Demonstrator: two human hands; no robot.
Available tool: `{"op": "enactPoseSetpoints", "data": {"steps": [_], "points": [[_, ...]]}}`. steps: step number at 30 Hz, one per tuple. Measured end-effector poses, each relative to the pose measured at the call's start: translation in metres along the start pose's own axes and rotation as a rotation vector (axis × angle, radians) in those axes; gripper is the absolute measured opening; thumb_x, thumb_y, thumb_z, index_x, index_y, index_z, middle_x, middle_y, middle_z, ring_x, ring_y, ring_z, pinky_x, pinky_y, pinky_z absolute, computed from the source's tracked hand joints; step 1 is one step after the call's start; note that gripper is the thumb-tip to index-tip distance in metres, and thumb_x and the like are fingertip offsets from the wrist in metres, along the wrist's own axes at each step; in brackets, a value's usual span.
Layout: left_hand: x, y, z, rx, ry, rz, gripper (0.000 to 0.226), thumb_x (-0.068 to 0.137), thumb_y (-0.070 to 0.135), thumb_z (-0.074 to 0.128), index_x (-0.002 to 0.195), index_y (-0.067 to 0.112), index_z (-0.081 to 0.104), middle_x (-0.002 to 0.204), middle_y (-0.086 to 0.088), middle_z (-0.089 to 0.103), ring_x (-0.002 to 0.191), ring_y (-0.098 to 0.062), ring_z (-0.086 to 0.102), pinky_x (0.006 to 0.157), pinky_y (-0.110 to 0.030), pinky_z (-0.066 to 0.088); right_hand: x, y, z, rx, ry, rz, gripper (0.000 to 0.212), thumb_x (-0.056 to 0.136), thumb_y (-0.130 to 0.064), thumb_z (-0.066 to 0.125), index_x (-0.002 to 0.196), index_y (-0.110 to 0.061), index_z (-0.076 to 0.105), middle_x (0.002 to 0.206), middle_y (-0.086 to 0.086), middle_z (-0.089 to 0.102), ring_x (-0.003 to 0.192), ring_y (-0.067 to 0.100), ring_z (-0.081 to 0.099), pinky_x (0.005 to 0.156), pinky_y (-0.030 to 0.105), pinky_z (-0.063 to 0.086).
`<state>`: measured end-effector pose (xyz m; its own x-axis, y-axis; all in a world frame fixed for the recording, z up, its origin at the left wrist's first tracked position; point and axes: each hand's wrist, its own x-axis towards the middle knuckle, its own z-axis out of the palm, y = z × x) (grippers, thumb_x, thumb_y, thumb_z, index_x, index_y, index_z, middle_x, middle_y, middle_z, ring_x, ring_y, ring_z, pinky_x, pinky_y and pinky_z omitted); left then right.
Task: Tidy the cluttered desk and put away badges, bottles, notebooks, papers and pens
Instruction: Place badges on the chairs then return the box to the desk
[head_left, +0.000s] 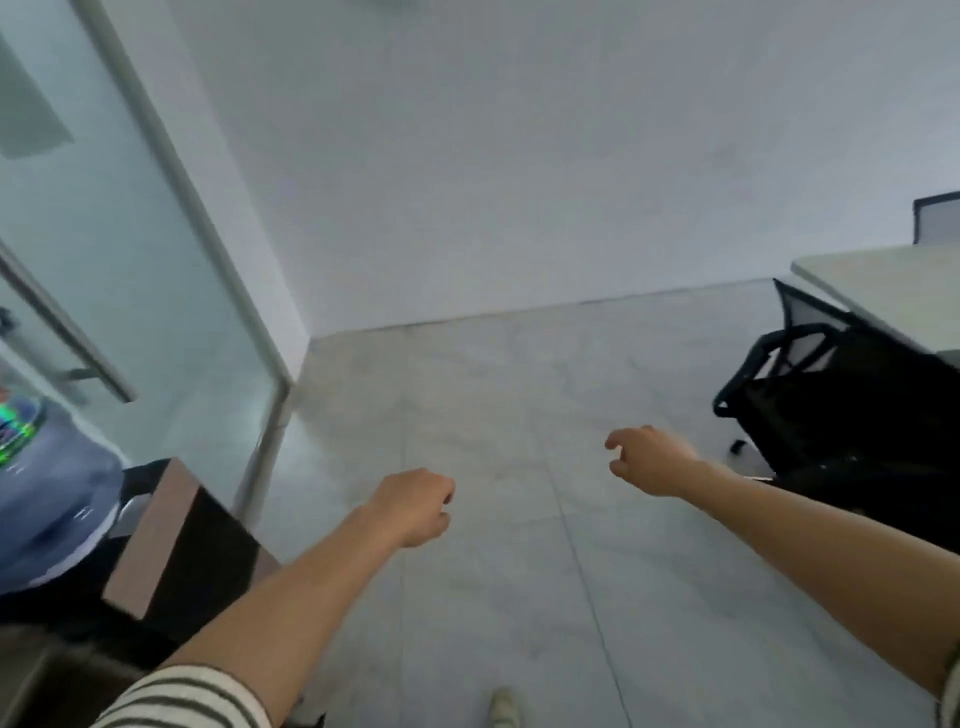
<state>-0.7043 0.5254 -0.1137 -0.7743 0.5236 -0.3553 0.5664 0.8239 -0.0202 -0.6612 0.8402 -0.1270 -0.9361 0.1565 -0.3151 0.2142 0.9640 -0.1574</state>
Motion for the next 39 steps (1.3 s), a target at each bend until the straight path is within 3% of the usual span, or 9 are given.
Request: {"op": "enactPoseSetpoints", "data": {"steps": [5,11,14,18,23,26,29,34,39], "points": [[0.143,0.031,-0.052,0.086,-0.019,0.173,0.029,0.094,0.029,0.049,0.120,0.019,0.056,0.124,-0.006,0.059,0.111,-0.027,0.057,0.087,-0.033,0.045,0.028,0.103,-0.022,0.088,0.044,0.347,0.042,0.095,-0.030,0.049,0.137,-0.023,0.048,0.128,0.009,0.059,0.116,0.029,0.057,0.089,0.035,0.047],[0.273,0.102,-0.102,0.163,-0.062,0.361,0.027,0.093,0.029,0.050,0.117,0.019,0.058,0.124,-0.005,0.059,0.111,-0.025,0.057,0.087,-0.031,0.045,0.012,0.189,-0.010,0.184,0.100,0.646,0.025,0.093,-0.032,0.052,0.114,-0.019,0.057,0.116,0.004,0.064,0.108,0.027,0.060,0.075,0.033,0.044],[0.326,0.156,-0.112,0.177,-0.079,0.461,0.028,0.093,0.030,0.051,0.118,0.020,0.058,0.125,-0.005,0.059,0.112,-0.025,0.057,0.086,-0.031,0.044,0.002,0.235,-0.008,0.213,0.117,0.750,0.029,0.093,-0.032,0.054,0.119,-0.021,0.055,0.118,0.002,0.064,0.110,0.026,0.059,0.081,0.035,0.048],[0.391,0.234,-0.120,0.196,-0.120,0.565,0.029,0.094,0.031,0.050,0.120,0.021,0.057,0.126,-0.005,0.058,0.112,-0.026,0.056,0.085,-0.030,0.042,0.007,0.303,-0.015,0.267,0.137,0.867,0.037,0.091,-0.028,0.054,0.128,-0.023,0.054,0.124,0.004,0.062,0.113,0.028,0.059,0.075,0.032,0.041],[0.467,0.318,-0.142,0.219,-0.150,0.617,0.033,0.094,0.032,0.050,0.124,0.020,0.055,0.127,-0.006,0.056,0.112,-0.026,0.057,0.087,-0.030,0.043,0.043,0.392,-0.028,0.342,0.176,0.945,0.040,0.092,-0.026,0.051,0.132,-0.024,0.052,0.125,0.004,0.061,0.113,0.026,0.058,0.075,0.031,0.039],[0.513,0.363,-0.167,0.237,-0.150,0.632,0.031,0.094,0.030,0.050,0.123,0.018,0.055,0.127,-0.005,0.056,0.109,-0.025,0.057,0.080,-0.028,0.041,0.067,0.440,-0.050,0.368,0.162,0.952,0.045,0.092,-0.029,0.054,0.136,-0.024,0.050,0.126,0.003,0.061,0.115,0.025,0.058,0.083,0.033,0.047],[0.560,0.407,-0.193,0.205,-0.079,0.633,0.030,0.093,0.030,0.050,0.121,0.021,0.057,0.126,-0.005,0.058,0.113,-0.025,0.057,0.086,-0.030,0.043,0.091,0.494,-0.081,0.376,0.221,0.948,0.049,0.093,-0.028,0.054,0.141,-0.021,0.045,0.131,0.005,0.059,0.119,0.026,0.057,0.090,0.035,0.049],[0.623,0.461,-0.213,0.202,-0.093,0.702,0.031,0.092,0.030,0.052,0.121,0.020,0.056,0.128,-0.002,0.055,0.114,-0.024,0.056,0.088,-0.032,0.044,0.128,0.550,-0.111,0.359,0.245,0.956,0.053,0.093,-0.030,0.055,0.144,-0.021,0.041,0.134,0.004,0.056,0.122,0.025,0.054,0.093,0.036,0.047],[0.709,0.515,-0.223,0.195,-0.075,0.810,0.043,0.092,0.028,0.052,0.133,0.022,0.044,0.130,-0.002,0.045,0.116,-0.023,0.051,0.088,-0.035,0.045,0.182,0.593,-0.114,0.414,0.190,0.974,0.066,0.088,-0.038,0.061,0.148,-0.024,0.035,0.134,0.002,0.050,0.121,0.023,0.052,0.090,0.035,0.049]]}}
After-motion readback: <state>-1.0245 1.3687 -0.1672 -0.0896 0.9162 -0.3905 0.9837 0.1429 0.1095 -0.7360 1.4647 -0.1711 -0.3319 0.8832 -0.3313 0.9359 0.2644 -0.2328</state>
